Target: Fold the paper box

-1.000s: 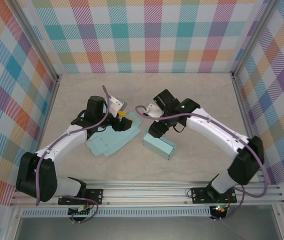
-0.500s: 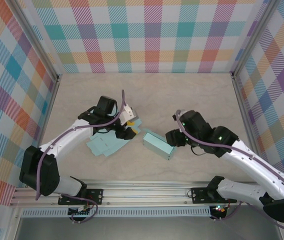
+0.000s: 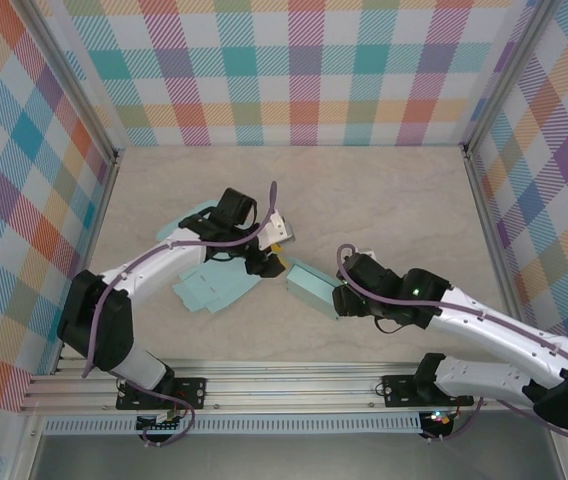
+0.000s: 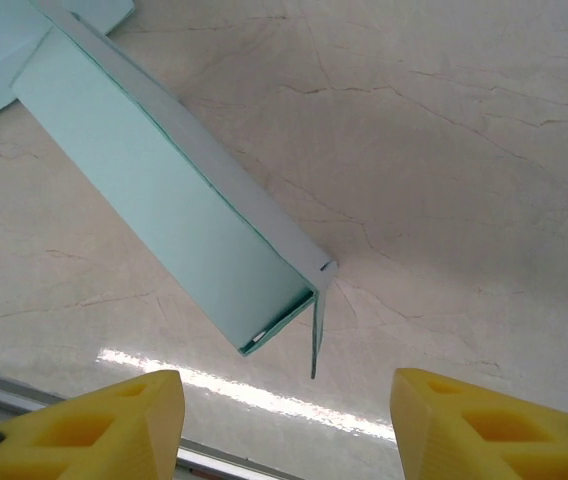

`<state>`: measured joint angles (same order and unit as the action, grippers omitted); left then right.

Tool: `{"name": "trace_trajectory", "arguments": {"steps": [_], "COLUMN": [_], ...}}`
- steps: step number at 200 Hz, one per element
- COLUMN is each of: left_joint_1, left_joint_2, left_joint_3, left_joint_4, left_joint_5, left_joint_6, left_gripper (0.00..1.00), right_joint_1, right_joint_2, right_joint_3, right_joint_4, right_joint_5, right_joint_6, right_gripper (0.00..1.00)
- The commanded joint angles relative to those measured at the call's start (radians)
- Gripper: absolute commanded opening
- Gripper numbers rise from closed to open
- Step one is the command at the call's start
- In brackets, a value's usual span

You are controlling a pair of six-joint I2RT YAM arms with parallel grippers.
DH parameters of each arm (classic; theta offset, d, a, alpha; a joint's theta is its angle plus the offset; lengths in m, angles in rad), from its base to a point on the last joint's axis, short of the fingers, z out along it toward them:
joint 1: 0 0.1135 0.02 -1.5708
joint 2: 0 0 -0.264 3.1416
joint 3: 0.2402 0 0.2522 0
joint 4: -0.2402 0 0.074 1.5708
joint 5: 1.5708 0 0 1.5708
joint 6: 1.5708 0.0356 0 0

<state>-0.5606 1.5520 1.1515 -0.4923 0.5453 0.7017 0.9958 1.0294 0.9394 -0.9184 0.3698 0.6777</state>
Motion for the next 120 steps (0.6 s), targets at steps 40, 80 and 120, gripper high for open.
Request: {"name": "trace_trajectory", "arguments": {"steps": [40,80,120], "left_joint_1": [-0.016,-0.027,-0.035], "left_joint_2": [0.07,0.091,0.102], "left_joint_3": [0.065,0.082,0.083], "left_joint_4": [-0.025,-0.026,-0.025], "left_joint_5": [-0.011,-0.001,-0.008], "left_joint_6": [0.015,0.009,-0.01], "left_gripper": [0.46,0.41,0.26], "right_joint_1": [0.007,0.006,0.006], "right_joint_2": [0.017,0.047,0.097], "right_joint_3": [-0.049,-0.059,-0.044], "right_joint_4": [0.046,0.091,0.11], "right_joint_5": [0.067,0.066,0.072], "right_joint_6": [0.054,0.046,0.036], "right_gripper": [0.47,0.32,0.14]}}
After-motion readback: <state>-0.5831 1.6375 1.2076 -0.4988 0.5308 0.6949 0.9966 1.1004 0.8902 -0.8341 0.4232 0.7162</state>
